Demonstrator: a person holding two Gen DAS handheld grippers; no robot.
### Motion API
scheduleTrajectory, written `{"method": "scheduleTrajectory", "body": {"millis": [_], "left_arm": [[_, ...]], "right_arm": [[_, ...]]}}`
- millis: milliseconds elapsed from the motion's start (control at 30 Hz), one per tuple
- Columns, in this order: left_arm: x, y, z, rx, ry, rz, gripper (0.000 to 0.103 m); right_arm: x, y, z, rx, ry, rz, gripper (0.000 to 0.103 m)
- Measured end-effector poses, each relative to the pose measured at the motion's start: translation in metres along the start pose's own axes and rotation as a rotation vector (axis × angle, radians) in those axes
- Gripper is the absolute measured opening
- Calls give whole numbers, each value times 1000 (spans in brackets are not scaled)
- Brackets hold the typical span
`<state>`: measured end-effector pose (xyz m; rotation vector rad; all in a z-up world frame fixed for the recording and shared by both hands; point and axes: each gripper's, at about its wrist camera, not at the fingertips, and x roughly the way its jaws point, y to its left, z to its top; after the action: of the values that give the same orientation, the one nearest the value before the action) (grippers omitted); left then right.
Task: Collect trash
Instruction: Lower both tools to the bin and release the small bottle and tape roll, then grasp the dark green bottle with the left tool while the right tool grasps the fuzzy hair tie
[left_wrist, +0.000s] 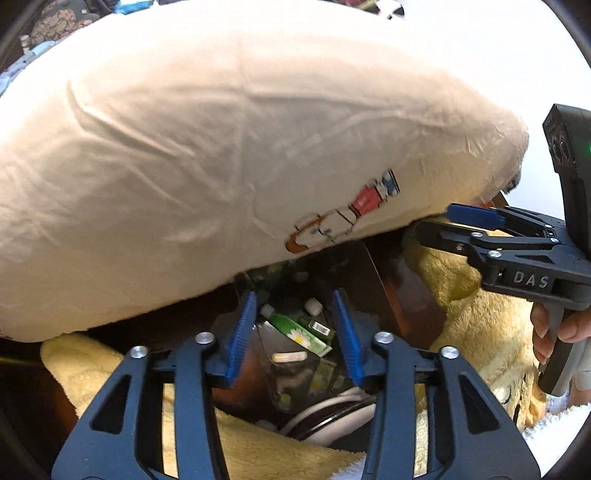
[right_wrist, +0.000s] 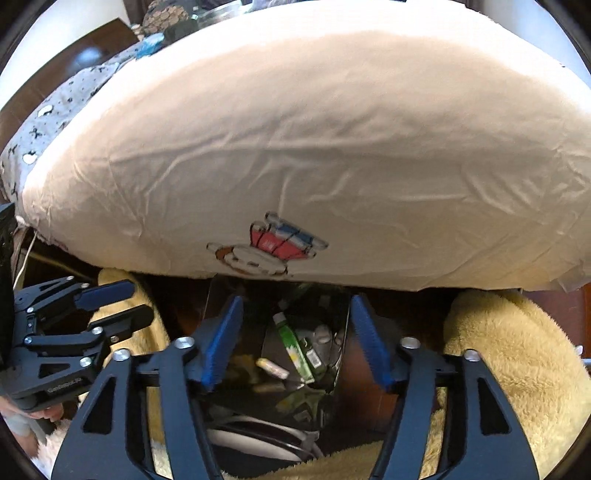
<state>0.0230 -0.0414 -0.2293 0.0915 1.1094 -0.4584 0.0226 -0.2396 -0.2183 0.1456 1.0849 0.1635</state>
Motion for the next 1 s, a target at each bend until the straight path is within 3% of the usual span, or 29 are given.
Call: {"method": "scheduleTrajectory", "body": {"millis": [33,100,267,500,667,700,833,900,1000], "left_arm": [[-4,1,4,-2,-13,14,52],[-17,6,8,-5,-48,42,60],[-43,18,29,-25,-124,85,74],[-68,31,70,-22,-225,132,76],[-69,46,104,-49,-269,143,76],[-69,49,112,-58,-275,146,76],[-64,55,140,-62,-289,169,76],[-63,56,155,-56,-297,172,76],[-63,58,178,-58,-322,182,76]], "right_arm": [[-3,-1,5,8,-16,-4,81],[-15,-4,16,16,-54,-10,86],[-42,-8,48,-21,-159,-66,89],[-55,-15,95,-48,-243,-110,90],[-51,-14,126,-52,-267,-89,90],[-51,-12,132,-64,-282,-81,89],[-47,-7,157,-77,-323,-63,59],[-46,-7,171,-76,-341,-75,49],[-46,-10,191,-78,-362,-93,46]]}}
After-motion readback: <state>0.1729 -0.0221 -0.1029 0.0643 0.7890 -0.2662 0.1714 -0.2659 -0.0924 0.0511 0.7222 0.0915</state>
